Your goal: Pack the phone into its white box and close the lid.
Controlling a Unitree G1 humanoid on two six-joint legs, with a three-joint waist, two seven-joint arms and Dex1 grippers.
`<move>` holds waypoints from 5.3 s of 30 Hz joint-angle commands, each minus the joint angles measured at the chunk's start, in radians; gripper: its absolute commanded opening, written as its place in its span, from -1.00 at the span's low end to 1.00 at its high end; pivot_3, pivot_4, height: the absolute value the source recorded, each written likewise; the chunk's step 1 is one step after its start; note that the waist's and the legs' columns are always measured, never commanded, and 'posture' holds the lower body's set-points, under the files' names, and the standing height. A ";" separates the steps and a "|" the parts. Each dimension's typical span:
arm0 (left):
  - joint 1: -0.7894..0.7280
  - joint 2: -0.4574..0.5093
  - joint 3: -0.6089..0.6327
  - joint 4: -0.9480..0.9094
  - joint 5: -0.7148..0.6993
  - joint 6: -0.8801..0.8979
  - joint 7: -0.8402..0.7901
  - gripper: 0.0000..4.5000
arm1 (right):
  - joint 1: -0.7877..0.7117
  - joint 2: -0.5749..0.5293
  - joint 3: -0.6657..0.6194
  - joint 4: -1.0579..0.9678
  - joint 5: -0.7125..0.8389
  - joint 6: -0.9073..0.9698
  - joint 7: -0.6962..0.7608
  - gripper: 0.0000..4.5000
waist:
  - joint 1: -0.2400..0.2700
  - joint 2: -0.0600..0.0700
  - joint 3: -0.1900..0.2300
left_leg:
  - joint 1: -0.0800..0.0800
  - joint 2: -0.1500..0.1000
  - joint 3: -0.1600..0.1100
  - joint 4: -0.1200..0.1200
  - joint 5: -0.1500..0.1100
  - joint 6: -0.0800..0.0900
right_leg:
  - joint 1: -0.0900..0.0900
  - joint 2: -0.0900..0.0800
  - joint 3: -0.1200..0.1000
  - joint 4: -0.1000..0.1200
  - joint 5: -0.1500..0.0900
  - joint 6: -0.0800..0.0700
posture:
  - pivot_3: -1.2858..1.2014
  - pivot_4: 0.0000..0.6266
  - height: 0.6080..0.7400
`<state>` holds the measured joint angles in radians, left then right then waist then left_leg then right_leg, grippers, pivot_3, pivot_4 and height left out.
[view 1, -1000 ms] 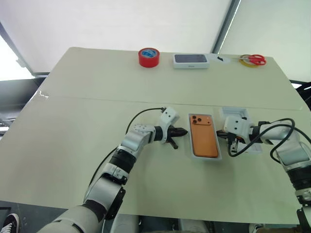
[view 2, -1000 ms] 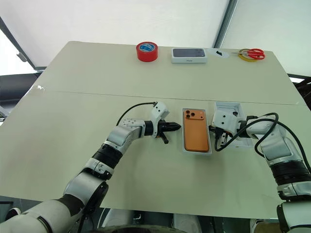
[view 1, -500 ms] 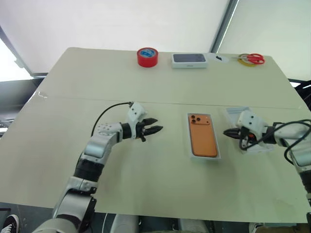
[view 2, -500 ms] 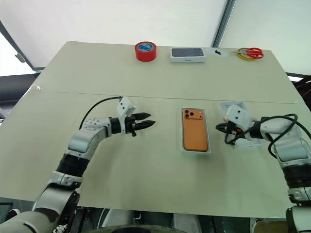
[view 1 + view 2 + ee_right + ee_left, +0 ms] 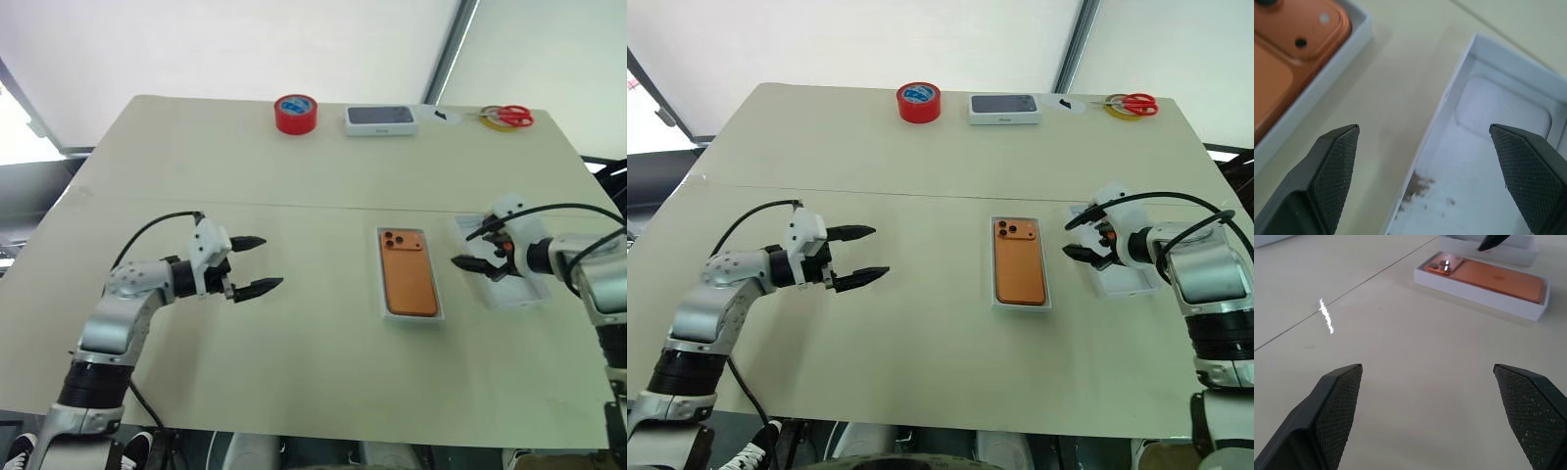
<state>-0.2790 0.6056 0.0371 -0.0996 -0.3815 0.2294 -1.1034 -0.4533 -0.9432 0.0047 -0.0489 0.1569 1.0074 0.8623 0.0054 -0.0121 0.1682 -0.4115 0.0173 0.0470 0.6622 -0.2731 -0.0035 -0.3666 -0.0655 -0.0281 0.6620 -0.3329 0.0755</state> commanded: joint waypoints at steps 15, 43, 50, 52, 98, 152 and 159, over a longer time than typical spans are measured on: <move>0.024 0.052 0.067 0.007 -0.044 -0.237 -0.091 1.00 | -0.198 0.039 0.043 -0.037 0.106 0.519 -0.122 0.97 | -0.022 0.001 0.000 | -0.002 0.000 0.000 -0.002 0.000 0.001 | -0.004 0.000 0.000 0.000 0.000 0.000 | 0.03 -0.52 1.00; 0.067 0.020 0.017 -0.069 -0.043 -0.211 -0.008 1.00 | -0.284 0.263 -0.131 0.106 0.105 0.488 -0.401 -0.98 | -0.026 -0.001 -0.001 | -0.006 0.000 0.001 0.001 0.000 0.001 | -0.006 0.001 0.000 0.003 0.000 0.000 | 0.03 -0.52 1.00; 0.041 -0.010 0.020 -0.049 -0.053 -0.163 0.064 1.00 | -0.395 0.498 -0.404 0.111 0.245 0.320 -0.427 -0.98 | -0.023 0.000 0.000 | -0.008 0.000 0.002 0.001 0.000 0.001 | -0.009 0.003 0.000 0.004 0.000 0.001 | 0.03 -0.52 1.00; 0.042 -0.021 0.022 -0.049 -0.046 -0.152 0.086 1.00 | -0.392 0.554 -0.438 0.061 0.296 0.320 -0.424 -0.98 | -0.020 0.000 0.000 | -0.008 0.000 0.001 0.001 0.000 0.001 | -0.009 0.004 0.000 0.005 0.000 0.001 | 0.03 -0.52 1.00; -0.248 -0.588 -0.239 0.495 0.144 -0.275 0.255 -1.00 | -0.032 0.191 -0.240 0.288 1.570 0.278 -0.953 -0.16 | 0.005 -0.002 -0.004 | -0.010 -0.001 0.002 0.005 0.000 0.008 | -0.007 0.002 0.000 0.002 0.002 0.004 | 0.03 -0.52 1.00; -0.416 -0.636 -0.263 0.662 0.204 -0.072 0.203 -1.00 | 0.192 0.041 -0.112 -0.047 0.288 -0.305 -0.097 -0.99 | 0.008 -0.001 -0.003 | -0.012 -0.001 0.001 0.006 0.001 0.007 | -0.008 0.003 -0.001 0.003 0.003 0.005 | 0.03 -0.52 1.00; -0.397 -0.582 -0.264 0.667 0.230 -0.092 0.189 -1.00 | 0.193 0.050 -0.103 -0.046 0.226 -0.344 -0.081 -0.99 | 0.007 -0.001 -0.003 | -0.012 -0.002 0.001 0.006 0.004 0.002 | -0.008 0.003 -0.001 0.003 0.003 0.005 | 0.03 -0.52 1.00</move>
<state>-0.6758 0.0183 -0.2321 0.5864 -0.1562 0.1494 -0.9054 -0.2538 -0.8844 -0.0827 -0.0728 0.3930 0.6789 0.7752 0.0128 -0.0132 0.1651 -0.4233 0.0159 0.0480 0.6686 -0.2693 -0.0014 -0.3751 -0.0624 -0.0287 0.6646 -0.3302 0.0804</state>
